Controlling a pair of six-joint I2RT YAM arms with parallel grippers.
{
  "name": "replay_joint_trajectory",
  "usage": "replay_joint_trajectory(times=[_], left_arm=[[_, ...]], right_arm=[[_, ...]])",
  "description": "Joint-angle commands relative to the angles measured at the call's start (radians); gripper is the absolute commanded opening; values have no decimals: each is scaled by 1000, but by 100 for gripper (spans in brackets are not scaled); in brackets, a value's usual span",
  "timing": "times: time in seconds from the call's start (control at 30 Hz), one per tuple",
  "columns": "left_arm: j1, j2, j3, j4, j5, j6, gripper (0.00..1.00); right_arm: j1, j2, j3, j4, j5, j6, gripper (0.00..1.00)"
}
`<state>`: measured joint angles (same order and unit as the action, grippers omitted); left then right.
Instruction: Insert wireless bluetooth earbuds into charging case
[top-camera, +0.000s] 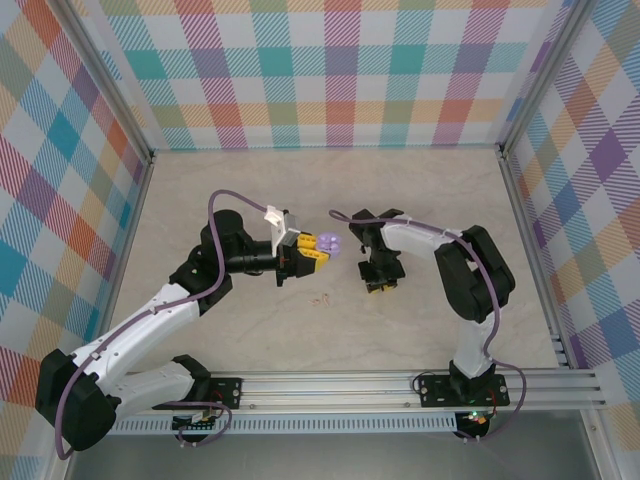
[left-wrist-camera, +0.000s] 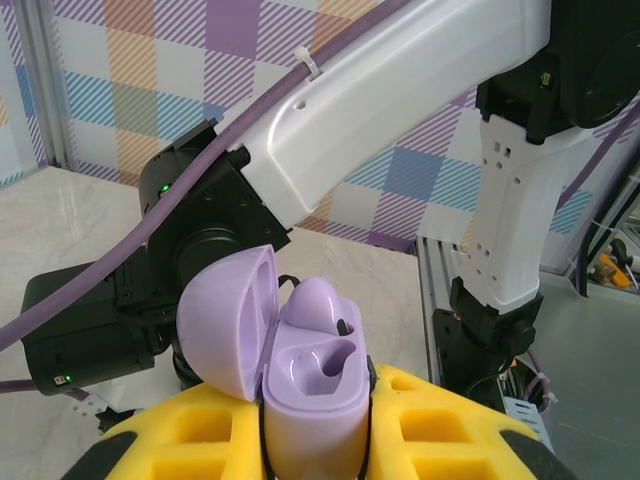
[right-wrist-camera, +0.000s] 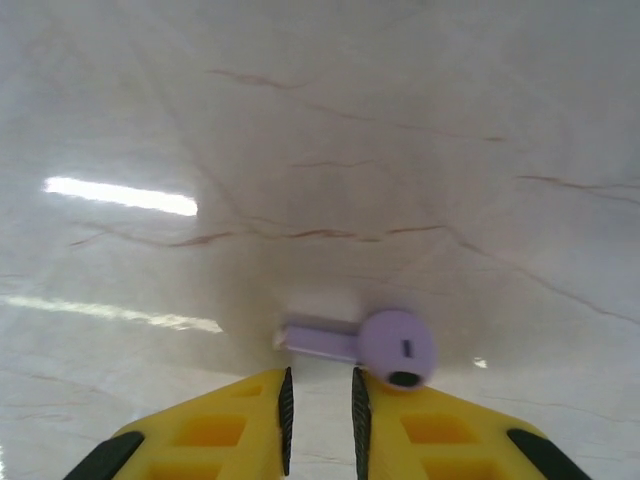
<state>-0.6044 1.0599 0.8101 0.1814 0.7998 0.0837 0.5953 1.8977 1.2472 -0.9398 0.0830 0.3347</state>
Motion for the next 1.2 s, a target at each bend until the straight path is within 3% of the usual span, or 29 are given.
replay_joint_trajectory(times=[0.0,0.33,0.63,0.8,1.17], left_arm=[[-1,3,33,-2,3,18,11],[-1,3,33,-8,2,22,11],[-3,-1,34,-16,1,24,11],[-3,2,37,-14,2,25,11],[-4,7,36,-10,6,24,11]], right_arm=[[-9,4,1,-34,61,0,26],[-19,13,37,-38,87,-11,26],[-81,-89,-8,45,-82,126,39],[-98,-109,-44,83,-95,241,48],[-98,-79,-74,130,-113,343,43]])
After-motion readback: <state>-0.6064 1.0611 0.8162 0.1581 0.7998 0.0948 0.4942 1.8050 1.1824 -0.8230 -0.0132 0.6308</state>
